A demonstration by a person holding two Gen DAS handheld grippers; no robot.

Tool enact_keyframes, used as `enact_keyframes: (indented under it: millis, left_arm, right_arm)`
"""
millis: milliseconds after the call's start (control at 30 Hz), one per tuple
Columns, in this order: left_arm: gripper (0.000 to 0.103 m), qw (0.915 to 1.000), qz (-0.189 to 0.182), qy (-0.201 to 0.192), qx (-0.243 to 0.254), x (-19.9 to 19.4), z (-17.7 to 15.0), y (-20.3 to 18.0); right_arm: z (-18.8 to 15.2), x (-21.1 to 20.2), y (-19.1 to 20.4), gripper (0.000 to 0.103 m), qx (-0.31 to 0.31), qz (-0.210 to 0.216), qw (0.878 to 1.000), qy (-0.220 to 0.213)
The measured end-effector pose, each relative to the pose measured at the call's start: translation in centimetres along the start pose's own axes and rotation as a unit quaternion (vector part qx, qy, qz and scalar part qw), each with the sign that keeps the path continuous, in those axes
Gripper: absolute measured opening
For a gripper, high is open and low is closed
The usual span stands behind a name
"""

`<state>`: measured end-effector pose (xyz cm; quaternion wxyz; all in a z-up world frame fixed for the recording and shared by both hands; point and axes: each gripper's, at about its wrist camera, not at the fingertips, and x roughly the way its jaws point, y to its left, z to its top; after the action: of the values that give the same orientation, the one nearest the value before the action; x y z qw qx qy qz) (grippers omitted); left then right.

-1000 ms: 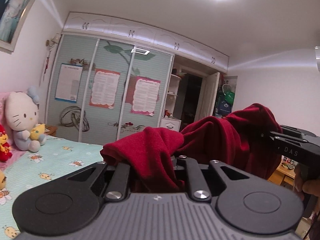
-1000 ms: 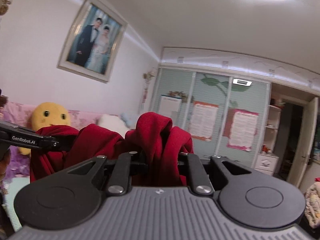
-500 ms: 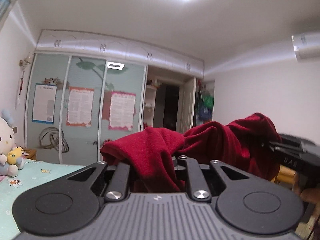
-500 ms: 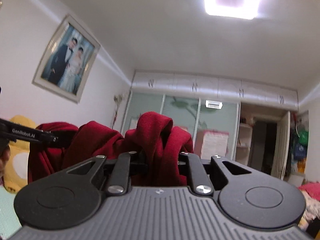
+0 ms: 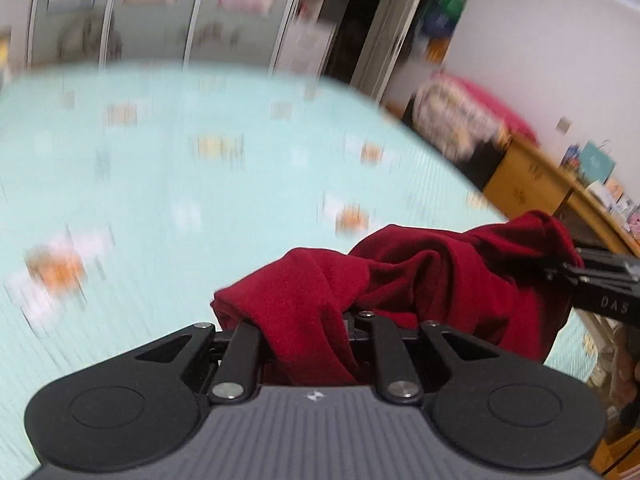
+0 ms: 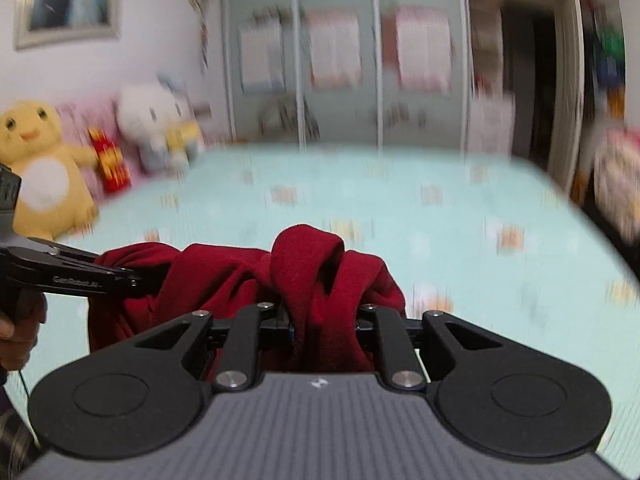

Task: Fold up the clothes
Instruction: 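Lift the dark-red sweater with both grippers and shake it out, then lower the sweater onto the quilt and open both grippers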

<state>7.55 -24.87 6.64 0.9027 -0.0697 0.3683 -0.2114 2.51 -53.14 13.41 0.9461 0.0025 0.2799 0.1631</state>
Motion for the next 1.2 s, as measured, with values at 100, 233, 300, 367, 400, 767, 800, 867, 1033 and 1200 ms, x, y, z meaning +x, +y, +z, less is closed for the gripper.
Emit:
enact_keyframes:
  millis: [100,233,300,367,400,767,800,867,1033,1200]
  left_arm:
    - [0.017,0.9994,0.009,0.032,0.000,3.3,-3.9,-0.2]
    - [0.017,0.9978,0.000,0.066,0.003,5.5,-7.1,-0.2]
    - [0.018,0.9972,0.000,0.074,0.012,5.7,-8.7,-0.8]
    - [0.018,0.9970,-0.006,0.077,0.005,5.6,-9.6,-0.7]
    - [0.018,0.9970,-0.007,0.078,0.003,5.4,-9.9,-0.7]
    - [0.019,0.9966,-0.005,0.080,-0.019,5.5,-10.1,-0.7]
    - [0.019,0.9966,-0.005,0.081,-0.018,5.5,-10.0,-0.7]
    - [0.017,0.9967,-0.001,0.076,-0.027,5.3,-9.6,-0.7]
    - [0.016,0.9995,0.005,0.021,-0.022,3.9,-4.1,-1.0]
    - [0.016,0.9971,-0.006,-0.075,0.000,0.2,4.4,-3.4]
  right_arm:
    - [-5.5,2.5,-2.1,0.018,0.050,-0.002,0.998,0.046]
    - [-11.6,3.0,-3.5,0.024,0.101,0.000,0.992,0.080]
    - [-14.2,2.6,-3.9,0.026,0.104,0.005,0.991,0.084]
    - [-16.1,1.8,-4.1,0.029,0.106,0.009,0.991,0.085]
    - [-16.5,1.3,-3.9,0.030,0.106,0.011,0.991,0.082]
    - [-17.6,-1.1,-6.8,0.043,0.160,0.019,0.985,0.056]
    - [-17.6,-0.8,-6.7,0.040,0.162,0.022,0.985,0.058]
    - [-17.7,-0.5,-6.5,0.007,0.178,0.038,0.982,0.051]
    - [-14.6,-0.9,-6.8,0.005,0.199,0.032,0.980,0.003]
    - [-7.7,-4.0,-7.4,0.000,0.191,-0.013,0.977,-0.097]
